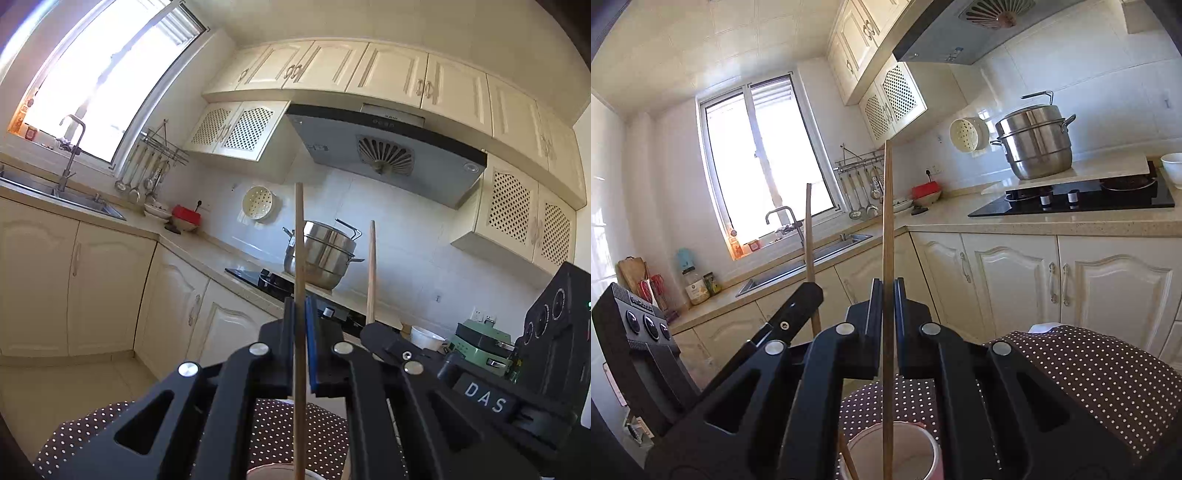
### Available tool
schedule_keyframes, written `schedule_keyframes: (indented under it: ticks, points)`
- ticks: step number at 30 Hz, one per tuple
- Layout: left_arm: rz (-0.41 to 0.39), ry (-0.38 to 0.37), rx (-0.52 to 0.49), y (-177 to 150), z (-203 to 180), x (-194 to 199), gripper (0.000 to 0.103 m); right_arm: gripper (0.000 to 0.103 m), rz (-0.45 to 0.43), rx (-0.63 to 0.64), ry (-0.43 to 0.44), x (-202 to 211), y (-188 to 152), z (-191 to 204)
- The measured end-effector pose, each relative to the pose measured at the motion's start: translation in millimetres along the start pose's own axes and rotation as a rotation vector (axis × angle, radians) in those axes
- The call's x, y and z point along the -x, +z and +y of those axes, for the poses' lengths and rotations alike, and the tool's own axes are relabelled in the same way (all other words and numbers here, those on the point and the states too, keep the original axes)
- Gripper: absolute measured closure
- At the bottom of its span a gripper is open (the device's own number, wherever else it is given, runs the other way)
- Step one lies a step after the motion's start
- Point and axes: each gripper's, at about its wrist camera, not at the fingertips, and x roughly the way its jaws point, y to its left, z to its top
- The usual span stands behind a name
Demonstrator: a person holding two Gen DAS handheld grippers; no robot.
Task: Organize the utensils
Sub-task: 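Lift both chopsticks over the pink cup and open both grippers to drop them in, then grasp the light blue knife with the left gripper while the right gripper grasps a chopstick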
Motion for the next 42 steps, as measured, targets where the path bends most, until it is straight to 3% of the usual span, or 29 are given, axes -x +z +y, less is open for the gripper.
schedule_keyframes:
  ticks: [5,18,20,22,34,36,38,39,42]
  points:
    - [0.065,0.023,-0.031,-21.1,4.0,-4.0,0.097,0.096,0.033,0.015,-0.009,-4.6,-19.1,-2.9]
    - [0.184,0.022,-0.097,-35.3,-10.4,36.5,0.096,0.096,0.062,0.087,-0.063,47.8,-42.7,6.7]
    - [0.196,0.017,-0.103,-34.9,-14.2,40.1,0.089,0.096,0.074,0.092,-0.073,51.8,-46.7,8.2]
    - [0.207,0.022,-0.096,-35.5,-15.3,45.0,0.065,0.096,0.078,0.094,-0.084,55.5,-49.9,9.1]
    - [0.28,0.069,-0.1,-36.8,-16.4,70.8,0.044,0.094,0.126,0.076,-0.136,67.7,-60.1,12.4]
    - [0.294,0.076,-0.101,-36.9,-15.8,75.6,0.04,0.086,0.128,0.073,-0.146,71.4,-60.7,12.6]
    - [0.313,0.078,-0.091,-36.6,-14.2,80.3,0.04,0.063,0.121,0.067,-0.155,76.5,-60.8,12.9]
    - [0.325,0.079,-0.088,-36.5,-13.4,83.0,0.04,0.058,0.117,0.066,-0.156,79.0,-60.6,13.4]
    - [0.366,0.085,-0.096,-37.7,-14.9,87.8,0.04,0.057,0.114,0.068,-0.163,86.9,-60.2,16.4]
